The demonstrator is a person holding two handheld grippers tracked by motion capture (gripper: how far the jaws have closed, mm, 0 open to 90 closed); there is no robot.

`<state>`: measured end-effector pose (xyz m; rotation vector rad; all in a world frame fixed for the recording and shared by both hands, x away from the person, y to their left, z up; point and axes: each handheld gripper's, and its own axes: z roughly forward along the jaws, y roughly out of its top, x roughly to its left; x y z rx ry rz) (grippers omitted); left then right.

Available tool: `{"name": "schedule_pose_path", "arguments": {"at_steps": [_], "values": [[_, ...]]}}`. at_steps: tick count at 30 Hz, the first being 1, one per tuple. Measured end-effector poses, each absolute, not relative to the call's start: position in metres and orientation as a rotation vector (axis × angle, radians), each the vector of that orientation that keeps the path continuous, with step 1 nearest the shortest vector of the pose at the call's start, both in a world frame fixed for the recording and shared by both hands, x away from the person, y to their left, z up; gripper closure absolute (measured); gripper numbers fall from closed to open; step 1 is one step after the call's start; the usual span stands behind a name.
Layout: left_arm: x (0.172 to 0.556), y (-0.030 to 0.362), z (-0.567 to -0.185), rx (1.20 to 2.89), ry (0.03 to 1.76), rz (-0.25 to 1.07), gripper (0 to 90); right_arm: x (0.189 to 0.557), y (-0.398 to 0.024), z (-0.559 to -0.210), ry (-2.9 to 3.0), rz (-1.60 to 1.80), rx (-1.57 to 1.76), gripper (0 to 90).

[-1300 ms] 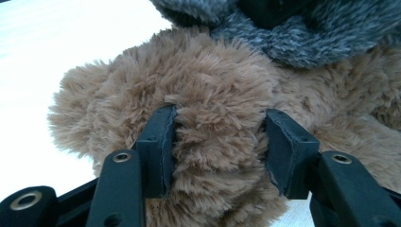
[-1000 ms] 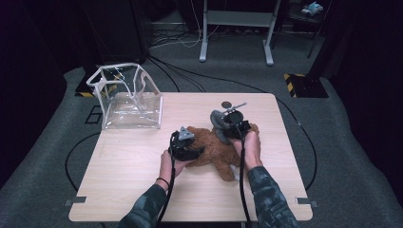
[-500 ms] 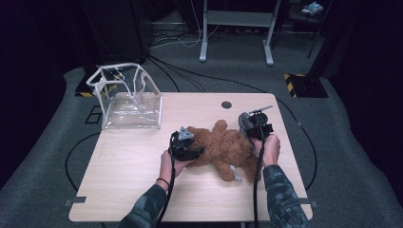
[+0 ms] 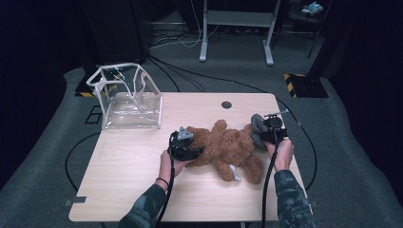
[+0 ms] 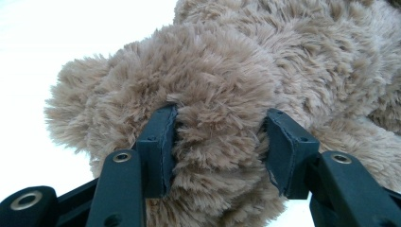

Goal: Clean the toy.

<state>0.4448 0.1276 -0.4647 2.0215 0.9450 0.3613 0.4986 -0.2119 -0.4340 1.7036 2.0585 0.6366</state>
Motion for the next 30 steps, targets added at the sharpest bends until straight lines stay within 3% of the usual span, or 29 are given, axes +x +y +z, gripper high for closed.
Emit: {"name": "schedule_pose_path", "arguments": {"at_steps": [4, 8, 18, 27, 30], "values": [[0.446, 0.127, -0.464, 2.01, 0.951, 0.355, 47.5, 0.491, -0.192, -0.42, 2.112, 0.775, 1.631, 74.7], [0.446, 0.127, -0.464, 2.012, 0.951, 0.357, 47.2, 0.492, -0.174, -0.431, 2.161, 0.725, 1.592, 74.8], [0.447, 0.123, -0.463, 2.018, 0.948, 0.371, 44.4, 0.508, -0.189, -0.464, 2.163, 0.669, 1.709, 74.8], [0.446, 0.119, -0.459, 2.033, 0.964, 0.363, 35.1, 0.498, -0.183, -0.431, 2.128, 0.785, 1.656, 74.8], [0.448, 0.117, -0.46, 2.037, 0.97, 0.374, 33.1, 0.496, -0.173, -0.434, 2.162, 0.764, 1.633, 74.9]]}}
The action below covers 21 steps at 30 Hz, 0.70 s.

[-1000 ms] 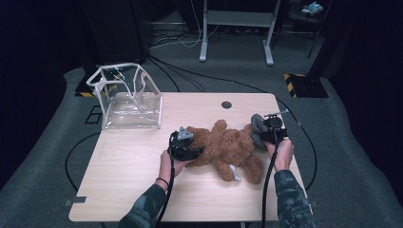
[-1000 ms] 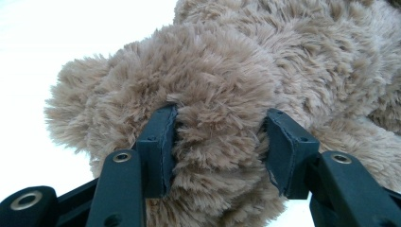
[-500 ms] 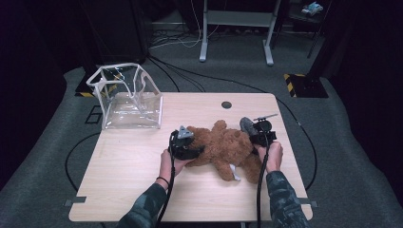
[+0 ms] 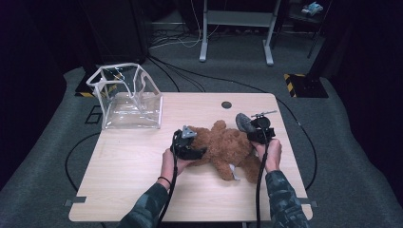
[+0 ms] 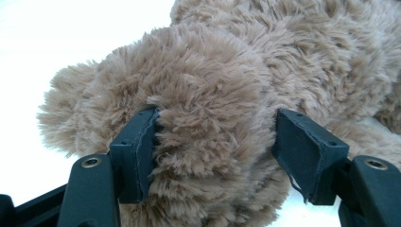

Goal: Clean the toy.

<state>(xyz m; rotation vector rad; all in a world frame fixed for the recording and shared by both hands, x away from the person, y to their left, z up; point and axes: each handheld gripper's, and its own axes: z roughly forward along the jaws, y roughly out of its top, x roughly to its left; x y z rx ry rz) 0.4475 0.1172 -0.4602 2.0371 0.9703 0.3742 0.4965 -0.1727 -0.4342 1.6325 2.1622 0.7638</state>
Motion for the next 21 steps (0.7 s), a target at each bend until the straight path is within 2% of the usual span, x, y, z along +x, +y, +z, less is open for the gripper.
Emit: {"name": "schedule_pose_path", "arguments": {"at_steps": [3, 7, 15, 21], "values": [[0.446, 0.118, -0.461, 2.027, 0.976, 0.372, 33.1, 0.501, -0.184, -0.455, 2.169, 0.725, 1.693, 75.0], [0.445, 0.118, -0.46, 2.022, 0.975, 0.368, 33.0, 0.497, -0.19, -0.454, 2.173, 0.694, 1.696, 74.9], [0.443, 0.121, -0.459, 2.031, 0.969, 0.354, 32.3, 0.472, -0.191, -0.394, 2.109, 0.818, 1.57, 74.8], [0.443, 0.121, -0.459, 2.031, 0.971, 0.355, 32.2, 0.463, -0.143, -0.368, 2.193, 0.96, 1.416, 74.7]]}}
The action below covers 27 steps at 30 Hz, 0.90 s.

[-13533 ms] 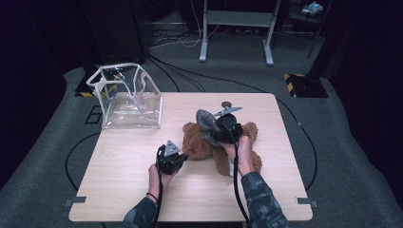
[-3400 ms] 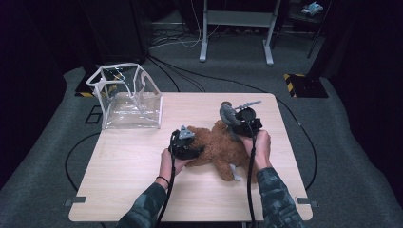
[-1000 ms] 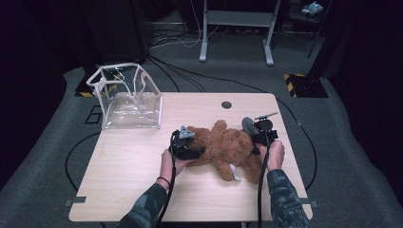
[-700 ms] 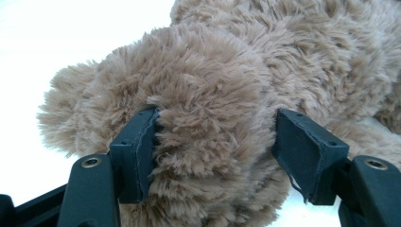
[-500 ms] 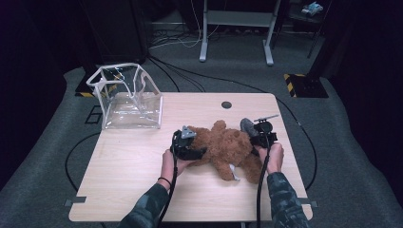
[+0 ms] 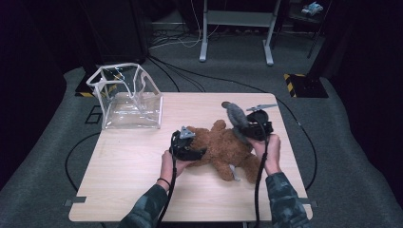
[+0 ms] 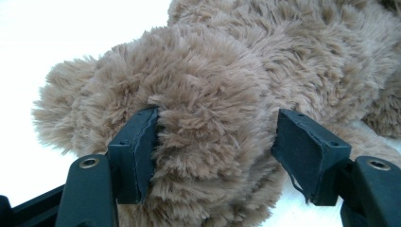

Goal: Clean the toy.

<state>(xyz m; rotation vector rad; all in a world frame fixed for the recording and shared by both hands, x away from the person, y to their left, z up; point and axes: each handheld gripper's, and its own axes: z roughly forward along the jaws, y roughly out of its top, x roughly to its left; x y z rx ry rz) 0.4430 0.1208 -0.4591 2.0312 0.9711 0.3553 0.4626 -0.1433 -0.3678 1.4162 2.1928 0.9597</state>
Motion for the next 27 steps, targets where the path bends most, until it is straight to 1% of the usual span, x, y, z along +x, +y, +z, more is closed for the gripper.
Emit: {"name": "schedule_pose_path", "arguments": {"at_steps": [4, 6, 9, 11, 13, 18, 27], "values": [[0.443, 0.12, -0.459, 2.032, 0.974, 0.359, 32.0, 0.462, -0.096, -0.372, 2.327, 1.018, 1.32, 74.6], [0.443, 0.12, -0.459, 2.038, 0.973, 0.364, 32.0, 0.464, -0.072, -0.388, 2.412, 0.991, 1.292, 74.7], [0.442, 0.119, -0.461, 2.029, 0.976, 0.368, 32.1, 0.467, -0.061, -0.407, 2.434, 0.902, 1.285, 74.9], [0.442, 0.118, -0.462, 2.023, 0.973, 0.371, 32.3, 0.465, -0.067, -0.412, 2.412, 0.922, 1.312, 75.1], [0.443, 0.118, -0.462, 2.027, 0.972, 0.371, 32.4, 0.462, -0.073, -0.408, 2.386, 0.9, 1.3, 75.1], [0.443, 0.118, -0.461, 2.019, 0.976, 0.365, 32.4, 0.458, -0.111, -0.402, 2.302, 0.885, 1.379, 75.3], [0.443, 0.117, -0.46, 2.019, 0.969, 0.357, 32.5, 0.447, -0.153, -0.406, 2.199, 0.882, 1.454, 75.2]]}}
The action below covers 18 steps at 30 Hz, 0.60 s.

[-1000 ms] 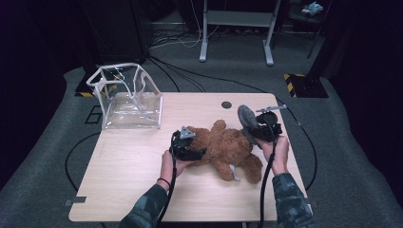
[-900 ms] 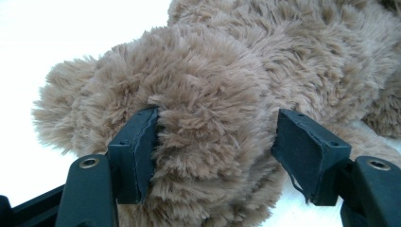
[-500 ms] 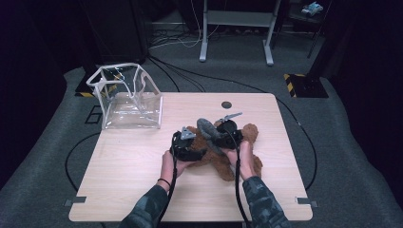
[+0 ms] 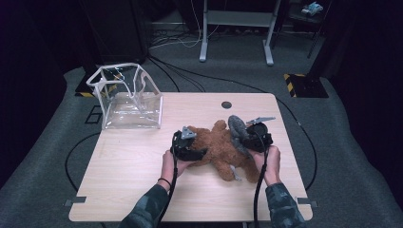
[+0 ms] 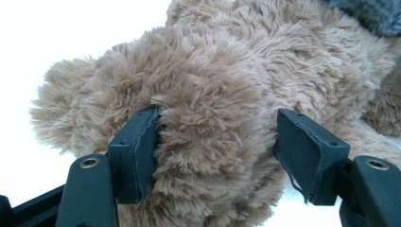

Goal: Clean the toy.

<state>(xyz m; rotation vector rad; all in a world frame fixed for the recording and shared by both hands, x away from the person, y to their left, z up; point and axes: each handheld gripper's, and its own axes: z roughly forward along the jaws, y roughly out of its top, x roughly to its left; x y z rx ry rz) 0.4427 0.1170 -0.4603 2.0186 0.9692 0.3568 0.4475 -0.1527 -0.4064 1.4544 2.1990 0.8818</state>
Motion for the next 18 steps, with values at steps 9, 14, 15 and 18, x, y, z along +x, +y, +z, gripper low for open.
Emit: {"name": "schedule_pose_path", "arguments": {"at_steps": [9, 14, 15, 18], "values": [[0.442, 0.118, -0.461, 2.019, 0.969, 0.36, 32.6, 0.45, -0.182, -0.422, 2.133, 0.852, 1.574, 75.4], [0.442, 0.118, -0.461, 2.021, 0.971, 0.358, 32.5, 0.453, -0.191, -0.435, 2.111, 0.836, 1.651, 75.5], [0.442, 0.118, -0.461, 2.013, 0.976, 0.363, 32.4, 0.454, -0.192, -0.437, 2.111, 0.823, 1.655, 75.5], [0.442, 0.118, -0.462, 2.017, 0.977, 0.373, 32.1, 0.457, -0.196, -0.453, 2.119, 0.76, 1.711, 75.4]]}}
